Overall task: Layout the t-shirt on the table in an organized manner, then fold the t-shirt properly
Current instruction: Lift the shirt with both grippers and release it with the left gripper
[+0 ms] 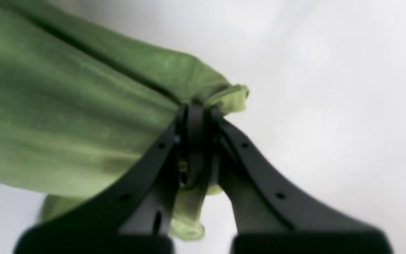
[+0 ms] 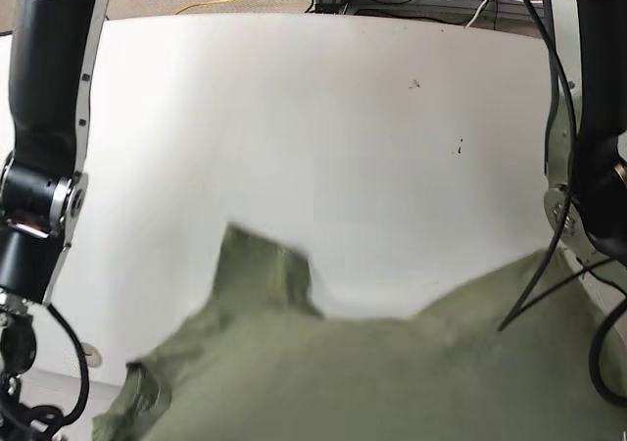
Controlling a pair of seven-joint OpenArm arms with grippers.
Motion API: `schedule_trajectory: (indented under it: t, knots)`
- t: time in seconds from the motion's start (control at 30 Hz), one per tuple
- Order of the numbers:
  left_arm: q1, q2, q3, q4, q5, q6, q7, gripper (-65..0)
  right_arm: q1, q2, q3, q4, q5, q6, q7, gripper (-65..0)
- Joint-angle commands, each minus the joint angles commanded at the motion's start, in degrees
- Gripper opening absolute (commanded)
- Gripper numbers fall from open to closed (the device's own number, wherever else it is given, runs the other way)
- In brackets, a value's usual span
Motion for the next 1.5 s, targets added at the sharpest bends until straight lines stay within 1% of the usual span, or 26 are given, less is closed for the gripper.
schedule_trajectory:
  t: [0.07, 0.2, 0.3, 0.37, 0.43, 0.5, 0.53, 0.63, 0.67, 0.7, 0.73, 0.77, 0.83, 0.9, 1.03, 1.13, 1.27, 1.5]
  knots:
    - [-1.67, -0.09, 0.0, 0.0, 0.0, 0.0, 1.45, -65.0, 1.58, 0.35, 0.0, 0.0, 0.26, 0.0, -2.11, -65.0]
    - [-0.97, 0.09, -0.18, 0.97, -0.09, 0.0, 1.45, -65.0, 1.58, 1.14, 0.18, 1.14, 0.53, 0.0, -3.96, -65.0]
    - [2.11, -0.09, -0.26, 3.25, -0.09, 0.0, 1.45, -65.0, -2.2, 1.76, 0.62, 5.01, 0.62, 0.0, -6.24, -65.0]
    - [6.59, -0.35, -0.44, 5.36, -0.09, 0.0, 1.45, -65.0, -7.38, 2.46, 2.37, 10.64, 0.62, 0.0, -8.09, -65.0]
    - [10.2, -1.05, -1.23, 6.86, -0.09, 0.0, 1.45, -65.0, -12.66, 2.64, 4.22, 14.42, 0.62, 0.0, -8.44, -65.0]
    - [15.74, -1.05, -2.64, 8.44, -0.09, 0.0, 1.45, -65.0, -20.57, 2.73, 6.24, 18.99, 0.62, 0.0, -8.53, -65.0]
    - [17.76, -1.05, -3.08, 8.88, -0.18, 0.0, 1.45, -65.0, -23.12, 2.73, 6.86, 20.48, 0.62, 0.0, -8.53, -65.0]
    - [26.55, -1.14, -5.19, 9.14, -1.58, 0.0, 1.45, -65.0, -34.99, 1.93, 11.08, 25.93, 0.53, 0.0, -8.18, -65.0]
    - [29.54, -1.14, -6.07, 9.14, -2.29, 0.0, 1.45, -65.0, -38.77, 0.97, 12.66, 27.34, 0.53, 0.0, -8.0, -65.0]
    - [34.73, -1.05, -7.12, 9.14, -3.43, 0.0, 1.45, -65.0, -44.13, -0.79, 14.86, 29.01, 0.26, 0.0, -6.86, -65.0]
    - [36.66, -1.05, -7.38, 9.14, -3.78, 0.0, 1.45, -65.0, -46.24, -1.49, 15.47, 29.63, 0.09, 0.0, -6.33, -65.0]
    - [41.76, -0.88, -7.65, 9.14, -4.57, 0.0, 1.05, -65.0, -50.64, -2.81, 16.79, 30.68, -0.09, 0.0, -4.92, -65.0]
    - [48.26, -0.26, -7.65, 9.14, -5.01, 0.0, -1.41, -65.0, -57.23, -4.22, 17.32, 31.47, -0.09, 0.0, -2.2, -65.0]
    - [55.03, 0.79, -7.74, 9.14, -4.92, 0.0, -5.27, -65.0, -63.3, -5.36, 17.41, 31.47, -0.09, 0.0, 1.58, -65.0]
    - [64.88, 1.14, -7.74, 8.79, -4.92, 0.0, -10.73, -65.0, -71.47, -7.03, 17.49, 31.03, -0.09, 0.0, 6.42, -65.0]
    - [68.92, 2.2, -7.65, 7.3, -4.92, 0.0, -12.92, -65.0, -75.69, -8.09, 17.49, 29.8, -0.09, 0.0, 9.14, -65.0]
    - [71.38, 2.37, -7.65, 6.77, -4.92, 0.0, -13.89, -65.0, -79.03, -8.18, 17.41, 28.13, -0.09, 0.0, 11.6, -65.0]
    - [70.51, 2.9, -7.03, 6.77, -5.01, 0.0, -13.89, -65.0, -81.23, -8.18, 17.41, 28.04, 0.09, 0.0, 12.13, -65.0]
